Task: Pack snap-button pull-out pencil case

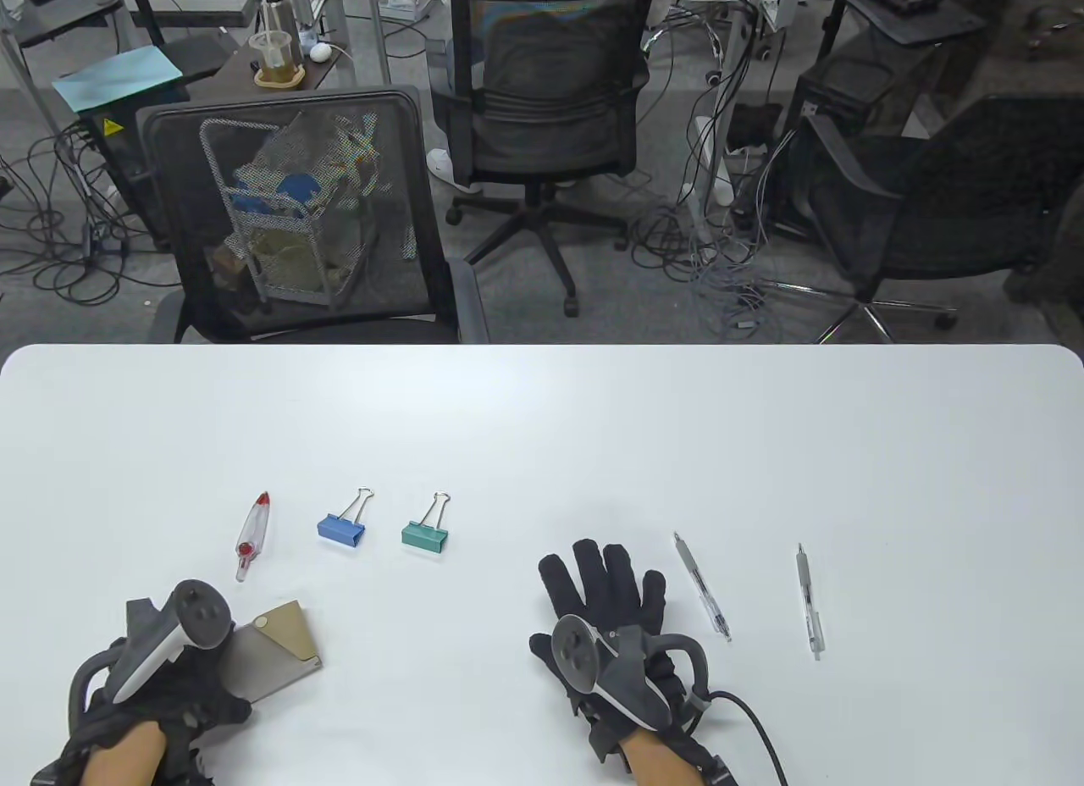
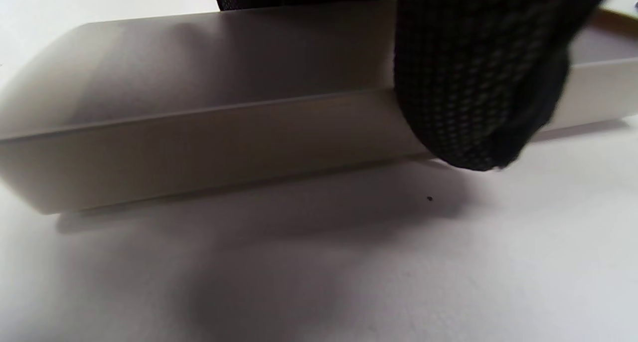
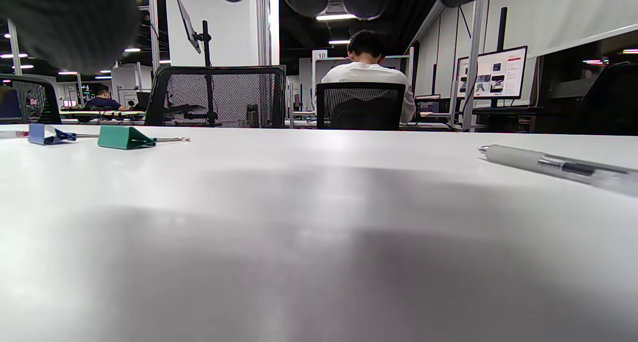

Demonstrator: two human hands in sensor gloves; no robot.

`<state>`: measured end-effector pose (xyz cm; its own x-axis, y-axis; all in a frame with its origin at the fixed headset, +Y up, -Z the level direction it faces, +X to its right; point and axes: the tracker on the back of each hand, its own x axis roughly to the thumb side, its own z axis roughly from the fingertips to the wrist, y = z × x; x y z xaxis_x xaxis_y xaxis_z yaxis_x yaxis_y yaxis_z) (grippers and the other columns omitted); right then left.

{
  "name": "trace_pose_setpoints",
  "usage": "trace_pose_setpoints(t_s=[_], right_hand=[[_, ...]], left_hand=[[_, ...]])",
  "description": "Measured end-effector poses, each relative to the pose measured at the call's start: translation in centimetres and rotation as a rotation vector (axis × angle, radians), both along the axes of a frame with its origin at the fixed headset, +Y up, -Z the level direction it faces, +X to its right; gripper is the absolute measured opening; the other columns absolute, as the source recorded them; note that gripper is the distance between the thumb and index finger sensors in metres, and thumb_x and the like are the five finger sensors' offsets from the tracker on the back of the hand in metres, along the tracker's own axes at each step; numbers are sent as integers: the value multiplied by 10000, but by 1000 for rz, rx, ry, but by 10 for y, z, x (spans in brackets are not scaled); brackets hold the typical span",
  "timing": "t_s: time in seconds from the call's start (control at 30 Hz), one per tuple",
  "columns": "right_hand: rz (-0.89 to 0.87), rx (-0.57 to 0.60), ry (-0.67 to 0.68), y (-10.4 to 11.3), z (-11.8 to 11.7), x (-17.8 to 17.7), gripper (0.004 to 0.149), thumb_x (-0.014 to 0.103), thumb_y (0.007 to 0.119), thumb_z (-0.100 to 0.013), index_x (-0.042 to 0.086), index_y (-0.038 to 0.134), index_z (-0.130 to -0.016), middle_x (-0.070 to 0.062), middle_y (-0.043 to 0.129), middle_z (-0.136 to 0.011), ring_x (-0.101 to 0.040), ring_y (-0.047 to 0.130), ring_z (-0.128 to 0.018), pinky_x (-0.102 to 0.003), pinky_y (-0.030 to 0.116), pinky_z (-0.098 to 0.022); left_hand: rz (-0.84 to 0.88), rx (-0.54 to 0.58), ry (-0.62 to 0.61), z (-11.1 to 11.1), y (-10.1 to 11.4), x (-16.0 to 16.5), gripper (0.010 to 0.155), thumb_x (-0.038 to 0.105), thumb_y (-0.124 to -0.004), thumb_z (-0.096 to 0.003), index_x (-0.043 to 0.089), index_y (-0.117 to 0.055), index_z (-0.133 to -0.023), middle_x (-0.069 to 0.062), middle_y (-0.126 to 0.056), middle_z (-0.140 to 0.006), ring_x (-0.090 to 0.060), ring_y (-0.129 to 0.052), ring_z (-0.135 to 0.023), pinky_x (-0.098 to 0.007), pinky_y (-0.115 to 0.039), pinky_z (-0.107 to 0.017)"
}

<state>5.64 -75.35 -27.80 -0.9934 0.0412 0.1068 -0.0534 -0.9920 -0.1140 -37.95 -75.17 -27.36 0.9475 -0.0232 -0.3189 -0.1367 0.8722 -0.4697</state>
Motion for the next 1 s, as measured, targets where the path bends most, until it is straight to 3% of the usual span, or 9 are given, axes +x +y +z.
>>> trace_pose_setpoints(t_s=[0.27, 0.53, 0.8, 1.0], right_hand=[[-4, 0, -1, 0, 0, 0, 833, 728, 683, -370, 529, 269, -1065, 88, 270, -1249, -273, 343, -1154, -645, 373, -799], [-6, -4, -2, 1, 0, 1, 831, 726, 683, -372, 527, 272, -1066, 87, 274, -1248, -276, 346, -1152, -645, 373, -798], [-15, -12, -12, 2, -3, 6, 819, 716, 681, -381, 520, 279, -1068, 80, 289, -1247, -278, 368, -1148, -642, 390, -795], [-19, -16, -24, 3, -4, 9, 802, 710, 678, -387, 511, 306, -1069, 76, 326, -1242, -275, 418, -1137, -629, 425, -794]], left_hand=[[-16, 65, -79, -3, 8, 19, 1009, 527, -1017, -247, 348, -510, -1100, 33, -573, -1169, -304, -625, -1128, -642, -321, -853], [0, 187, -331, -14, 22, 111, 1000, 584, -977, -247, 353, -509, -1100, 35, -589, -1163, -297, -662, -1111, -645, -366, -837], [55, 154, -547, -22, 4, 207, 984, 599, -957, -252, 360, -512, -1097, 35, -593, -1159, -294, -674, -1099, -635, -378, -837], [83, 157, -588, -24, -5, 226, 964, 591, -958, -252, 357, -540, -1089, 35, -604, -1150, -296, -682, -1086, -630, -394, -836]])
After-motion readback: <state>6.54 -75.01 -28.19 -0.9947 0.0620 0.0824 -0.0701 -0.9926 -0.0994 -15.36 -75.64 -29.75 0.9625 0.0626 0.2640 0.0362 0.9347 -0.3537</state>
